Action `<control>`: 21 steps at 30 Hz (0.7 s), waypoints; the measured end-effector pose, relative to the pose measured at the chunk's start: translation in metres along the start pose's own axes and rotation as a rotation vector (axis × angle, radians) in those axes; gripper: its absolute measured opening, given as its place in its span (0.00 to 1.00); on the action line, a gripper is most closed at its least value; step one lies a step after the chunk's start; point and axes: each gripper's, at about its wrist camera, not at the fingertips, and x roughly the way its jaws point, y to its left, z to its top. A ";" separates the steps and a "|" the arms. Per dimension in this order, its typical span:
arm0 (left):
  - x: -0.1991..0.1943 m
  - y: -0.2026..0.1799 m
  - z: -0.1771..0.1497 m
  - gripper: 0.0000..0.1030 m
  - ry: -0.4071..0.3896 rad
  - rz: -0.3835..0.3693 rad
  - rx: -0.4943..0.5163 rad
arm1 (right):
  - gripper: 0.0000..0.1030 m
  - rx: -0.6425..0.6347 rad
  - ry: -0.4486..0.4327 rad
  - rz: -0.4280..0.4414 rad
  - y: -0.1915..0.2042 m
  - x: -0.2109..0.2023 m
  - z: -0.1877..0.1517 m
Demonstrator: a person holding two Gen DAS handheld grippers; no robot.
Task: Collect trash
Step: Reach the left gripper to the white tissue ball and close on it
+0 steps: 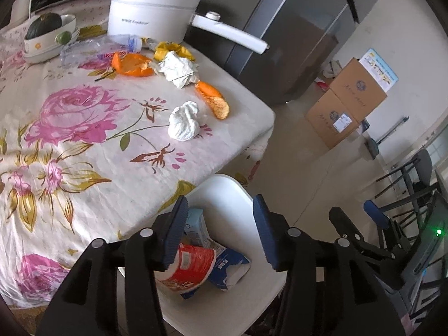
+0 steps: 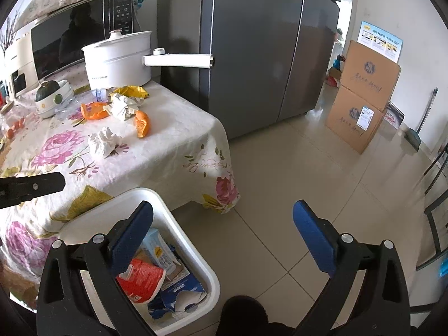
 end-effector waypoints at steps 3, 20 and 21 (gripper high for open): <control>0.003 0.004 0.005 0.49 -0.003 0.016 -0.008 | 0.93 -0.004 0.005 0.013 0.003 0.002 0.002; 0.042 0.018 0.054 0.53 -0.004 0.082 -0.043 | 0.93 0.010 0.081 0.037 0.001 0.016 0.002; 0.047 0.017 0.058 0.53 -0.005 0.087 -0.036 | 0.93 0.010 0.084 0.036 0.001 0.017 0.002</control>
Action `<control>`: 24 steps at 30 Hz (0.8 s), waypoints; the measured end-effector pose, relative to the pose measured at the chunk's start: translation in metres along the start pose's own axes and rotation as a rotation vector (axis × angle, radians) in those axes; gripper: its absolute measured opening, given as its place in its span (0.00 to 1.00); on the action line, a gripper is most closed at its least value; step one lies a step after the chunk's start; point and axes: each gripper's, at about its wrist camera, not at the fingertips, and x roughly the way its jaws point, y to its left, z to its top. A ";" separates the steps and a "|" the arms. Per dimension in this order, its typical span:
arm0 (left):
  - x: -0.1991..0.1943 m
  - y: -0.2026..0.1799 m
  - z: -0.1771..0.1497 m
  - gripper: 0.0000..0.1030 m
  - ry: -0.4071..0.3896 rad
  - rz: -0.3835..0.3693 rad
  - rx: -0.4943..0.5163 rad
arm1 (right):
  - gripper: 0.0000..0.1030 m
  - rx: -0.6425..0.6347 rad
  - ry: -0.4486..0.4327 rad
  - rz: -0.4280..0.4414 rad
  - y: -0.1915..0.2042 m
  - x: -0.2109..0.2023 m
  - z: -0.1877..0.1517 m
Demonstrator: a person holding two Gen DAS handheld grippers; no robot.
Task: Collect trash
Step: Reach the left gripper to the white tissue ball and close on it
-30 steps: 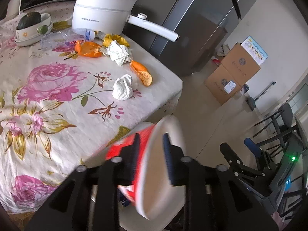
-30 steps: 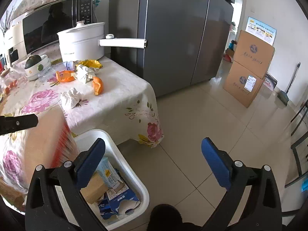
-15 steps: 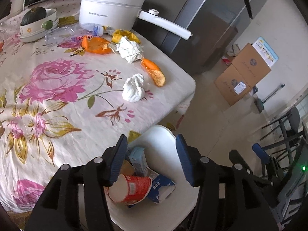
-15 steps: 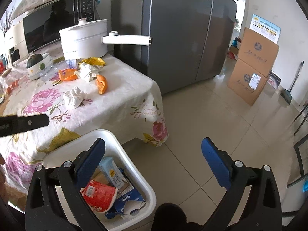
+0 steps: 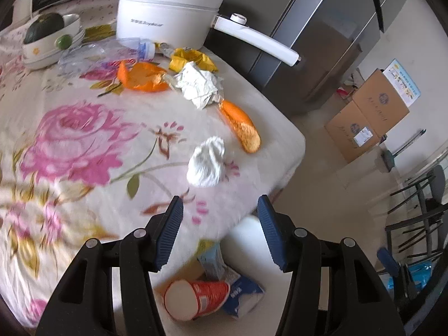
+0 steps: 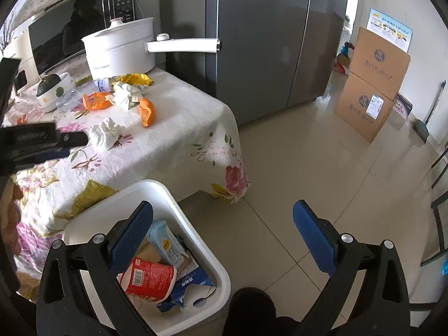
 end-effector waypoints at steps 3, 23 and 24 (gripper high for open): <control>0.014 -0.005 0.011 0.53 -0.005 0.022 0.024 | 0.93 -0.001 0.006 -0.005 0.000 0.003 0.000; 0.065 0.011 0.040 0.53 -0.017 0.116 -0.015 | 0.93 -0.028 0.061 0.017 0.005 0.018 0.001; 0.065 0.012 0.041 0.53 -0.022 0.117 -0.016 | 0.93 -0.029 0.064 0.019 0.006 0.019 0.000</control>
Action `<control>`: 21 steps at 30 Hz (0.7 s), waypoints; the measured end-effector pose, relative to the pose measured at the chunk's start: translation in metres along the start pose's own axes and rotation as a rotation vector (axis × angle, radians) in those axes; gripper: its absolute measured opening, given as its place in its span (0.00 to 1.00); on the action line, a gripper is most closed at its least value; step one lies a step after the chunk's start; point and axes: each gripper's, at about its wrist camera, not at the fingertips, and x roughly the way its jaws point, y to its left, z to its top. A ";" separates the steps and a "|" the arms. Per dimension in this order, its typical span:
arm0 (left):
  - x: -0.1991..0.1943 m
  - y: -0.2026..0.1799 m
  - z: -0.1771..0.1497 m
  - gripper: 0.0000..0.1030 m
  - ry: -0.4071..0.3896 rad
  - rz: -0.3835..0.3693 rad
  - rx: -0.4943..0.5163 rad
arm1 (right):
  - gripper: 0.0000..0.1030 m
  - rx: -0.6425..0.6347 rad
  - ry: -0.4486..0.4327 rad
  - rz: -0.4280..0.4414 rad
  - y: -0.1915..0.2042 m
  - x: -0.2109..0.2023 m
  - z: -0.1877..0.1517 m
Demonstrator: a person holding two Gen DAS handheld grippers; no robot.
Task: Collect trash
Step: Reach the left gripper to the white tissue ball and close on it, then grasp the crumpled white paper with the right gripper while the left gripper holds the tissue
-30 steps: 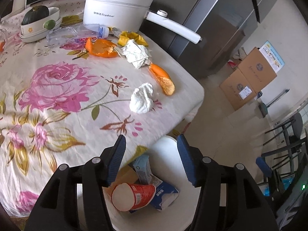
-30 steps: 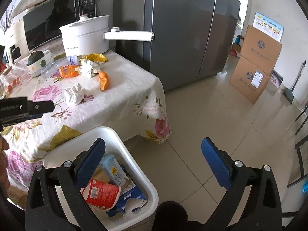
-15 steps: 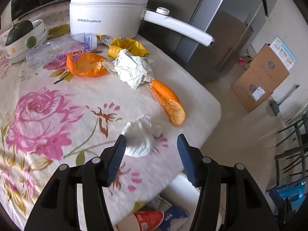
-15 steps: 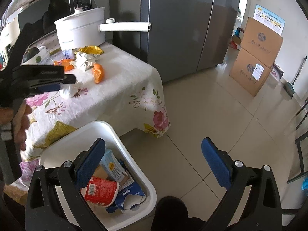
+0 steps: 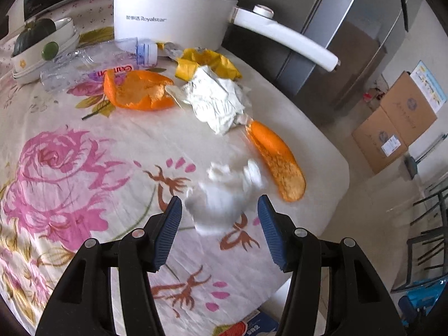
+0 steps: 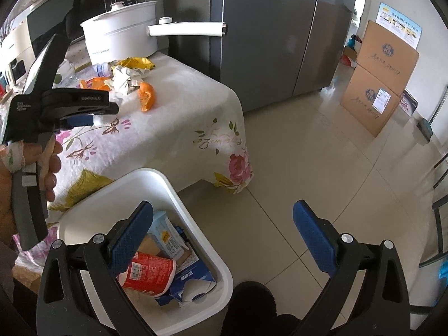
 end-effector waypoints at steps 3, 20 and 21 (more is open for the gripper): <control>0.005 0.002 0.001 0.54 0.005 0.013 -0.004 | 0.93 -0.002 0.010 0.009 0.001 0.002 0.000; 0.005 -0.020 -0.003 0.27 -0.048 0.034 0.130 | 0.93 0.000 0.022 0.018 0.005 0.004 0.001; 0.003 -0.020 -0.004 0.27 -0.052 0.032 0.132 | 0.93 0.001 0.020 0.020 0.006 0.003 0.001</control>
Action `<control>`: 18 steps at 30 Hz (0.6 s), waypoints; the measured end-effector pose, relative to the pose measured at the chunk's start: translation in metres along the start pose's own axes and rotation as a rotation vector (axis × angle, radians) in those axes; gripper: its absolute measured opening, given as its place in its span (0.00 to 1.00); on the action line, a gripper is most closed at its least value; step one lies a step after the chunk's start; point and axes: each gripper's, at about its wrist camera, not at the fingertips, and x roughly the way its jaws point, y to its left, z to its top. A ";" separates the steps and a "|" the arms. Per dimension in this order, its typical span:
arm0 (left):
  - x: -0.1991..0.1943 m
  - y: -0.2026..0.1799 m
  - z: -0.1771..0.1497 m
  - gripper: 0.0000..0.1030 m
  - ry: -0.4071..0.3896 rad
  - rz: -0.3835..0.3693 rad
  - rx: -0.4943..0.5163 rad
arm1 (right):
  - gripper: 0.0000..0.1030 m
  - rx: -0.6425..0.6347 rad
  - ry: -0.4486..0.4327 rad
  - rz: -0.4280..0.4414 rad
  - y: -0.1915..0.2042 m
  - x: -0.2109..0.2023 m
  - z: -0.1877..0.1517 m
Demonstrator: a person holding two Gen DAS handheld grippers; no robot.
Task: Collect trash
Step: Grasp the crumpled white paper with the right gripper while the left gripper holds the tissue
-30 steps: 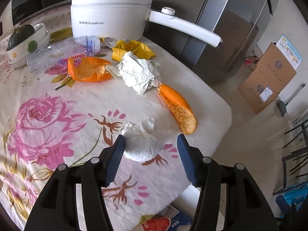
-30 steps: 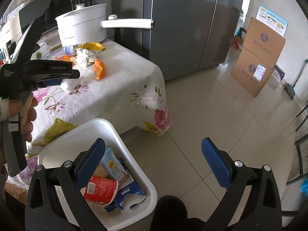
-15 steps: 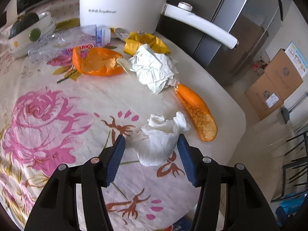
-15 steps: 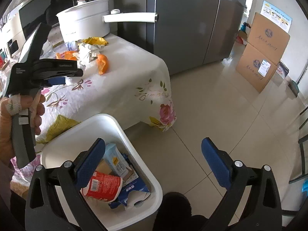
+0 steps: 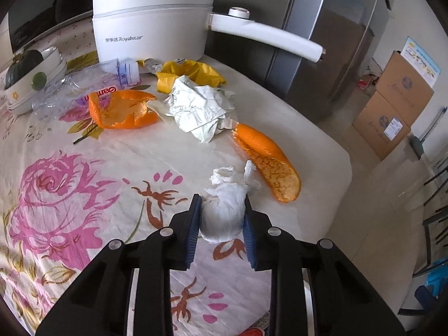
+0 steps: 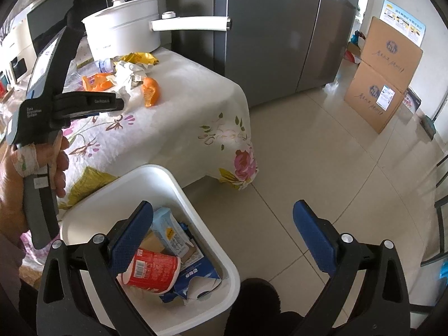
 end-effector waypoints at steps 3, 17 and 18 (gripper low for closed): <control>-0.007 0.000 0.000 0.27 -0.011 -0.006 -0.003 | 0.93 -0.011 -0.010 -0.003 0.007 0.000 0.003; -0.084 0.064 0.012 0.27 -0.106 -0.018 -0.137 | 0.93 -0.035 -0.071 0.035 0.049 0.033 0.100; -0.091 0.070 0.013 0.27 -0.116 -0.016 -0.150 | 0.93 -0.040 -0.079 0.036 0.053 0.040 0.110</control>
